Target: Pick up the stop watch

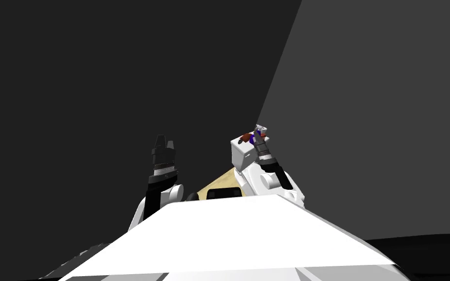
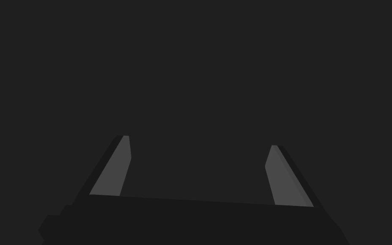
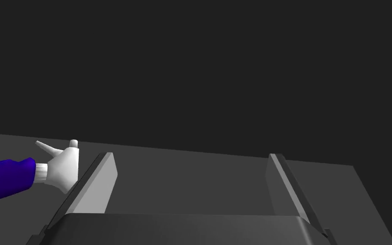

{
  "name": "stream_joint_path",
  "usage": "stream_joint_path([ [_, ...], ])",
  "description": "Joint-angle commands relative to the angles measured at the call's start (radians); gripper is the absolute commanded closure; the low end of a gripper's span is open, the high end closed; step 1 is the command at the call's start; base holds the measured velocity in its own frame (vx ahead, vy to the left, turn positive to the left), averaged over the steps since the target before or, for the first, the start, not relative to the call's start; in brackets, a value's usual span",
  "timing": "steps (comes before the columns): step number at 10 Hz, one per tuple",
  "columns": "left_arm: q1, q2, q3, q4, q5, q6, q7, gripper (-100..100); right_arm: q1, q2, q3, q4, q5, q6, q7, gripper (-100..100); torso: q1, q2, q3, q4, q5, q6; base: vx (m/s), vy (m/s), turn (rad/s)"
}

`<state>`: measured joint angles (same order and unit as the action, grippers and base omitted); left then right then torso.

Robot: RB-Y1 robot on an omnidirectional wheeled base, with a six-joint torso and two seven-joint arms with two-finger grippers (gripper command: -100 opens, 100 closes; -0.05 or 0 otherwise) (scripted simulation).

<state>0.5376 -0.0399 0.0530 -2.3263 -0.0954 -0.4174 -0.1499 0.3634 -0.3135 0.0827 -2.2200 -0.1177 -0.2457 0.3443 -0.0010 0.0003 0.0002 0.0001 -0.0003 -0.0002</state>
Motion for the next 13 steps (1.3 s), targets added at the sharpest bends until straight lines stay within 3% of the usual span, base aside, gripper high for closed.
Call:
stream_joint_path([
  [1,0.0,0.0,0.0,0.0,0.0,0.0,0.0,0,-0.036,-0.048,0.013,0.013,-0.004,0.05,0.038,-100,0.0,0.0,0.0,0.0,0.0,0.0,-0.015,-0.017,0.098],
  [10,0.0,0.0,0.0,0.0,0.0,0.0,0.0,0,-0.206,-0.328,0.137,0.094,0.0,0.318,0.275,-100,0.0,0.0,0.0,0.0,0.0,0.0,-0.017,-0.019,0.127],
  [13,0.0,0.0,0.0,0.0,0.0,0.0,0.0,0,-0.247,-0.403,0.165,0.123,0.002,0.383,0.332,-100,0.0,0.0,0.0,0.0,0.0,0.001,-0.013,-0.015,0.082],
])
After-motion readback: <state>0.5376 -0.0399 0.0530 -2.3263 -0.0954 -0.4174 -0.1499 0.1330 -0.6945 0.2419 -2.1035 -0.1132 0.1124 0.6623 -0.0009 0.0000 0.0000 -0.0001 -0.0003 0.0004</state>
